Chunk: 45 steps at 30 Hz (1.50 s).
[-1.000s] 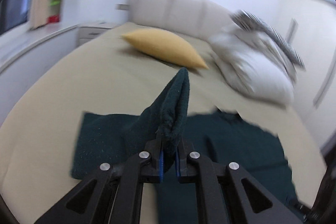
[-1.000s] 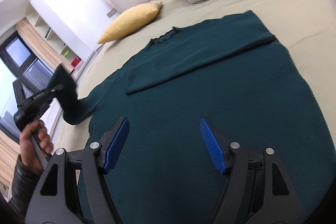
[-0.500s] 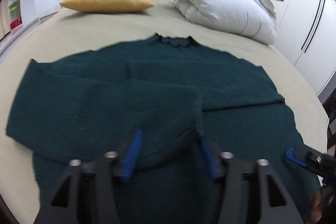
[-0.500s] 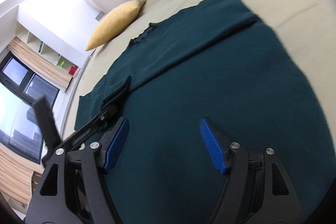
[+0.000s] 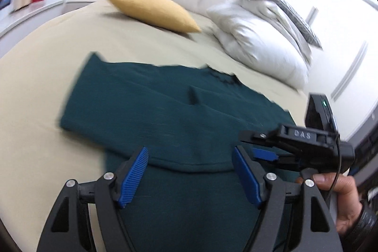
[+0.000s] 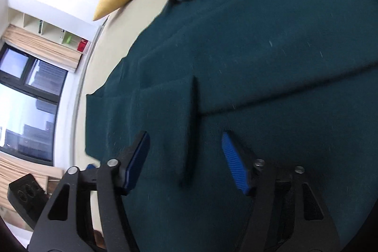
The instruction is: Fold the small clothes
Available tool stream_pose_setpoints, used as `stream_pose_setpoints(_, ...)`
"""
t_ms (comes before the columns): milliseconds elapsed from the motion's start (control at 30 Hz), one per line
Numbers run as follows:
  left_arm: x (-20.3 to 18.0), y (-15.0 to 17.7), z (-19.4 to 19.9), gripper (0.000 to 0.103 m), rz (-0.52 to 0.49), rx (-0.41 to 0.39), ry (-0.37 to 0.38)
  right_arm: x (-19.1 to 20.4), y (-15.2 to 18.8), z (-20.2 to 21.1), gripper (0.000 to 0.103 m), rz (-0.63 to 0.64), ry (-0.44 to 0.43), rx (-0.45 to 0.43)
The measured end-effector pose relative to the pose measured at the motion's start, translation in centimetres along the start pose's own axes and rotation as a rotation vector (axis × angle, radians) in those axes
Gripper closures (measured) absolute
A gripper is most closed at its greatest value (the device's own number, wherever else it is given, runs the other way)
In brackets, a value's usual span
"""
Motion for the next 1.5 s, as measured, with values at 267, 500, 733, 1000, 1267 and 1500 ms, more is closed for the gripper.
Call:
stream_pose_setpoints(267,7.8,-3.0,1.4,0.028,0.174,-0.051,-0.072,6.8,-1.5,2.3,0.096,0.309,0.094,-0.048)
stream_pose_setpoints(500,10.4,-6.6,0.4,0.028,0.218,-0.069,-0.101,5.0,-7.3,6.0,0.096,0.389,0.179,-0.137)
stream_pose_setpoints(733,9.4,-8.5,-5.4,0.028,0.135,0.053,-0.176,-3.1,-8.7,2.8,0.096,0.239,0.205,-0.073)
stream_pose_setpoints(1000,7.3,-10.0,-10.0,0.028,0.061,0.123,-0.235,-5.5,-8.1,3.9,0.096,0.196,0.201,-0.124)
stream_pose_setpoints(1267,6.8,-10.3,-10.8,0.037,0.049,0.123,-0.22,-6.8,-8.5,4.1,0.096,0.15,0.183,-0.151)
stream_pose_setpoints(1500,6.1,-10.5,-12.0,0.093,0.004,0.143,-0.222,-6.5,-7.7,4.2,0.096,0.163,0.203,-0.13)
Point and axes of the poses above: each gripper's, at about its wrist camera, not at the fingertips, and z roughly against the way its jaws point, x to its left, y to its underside, the point moved 1 cm from there along -z, roughly the way its jaws point, and after that the axes turned 3 degrees about -y, right-handed, at the moved point
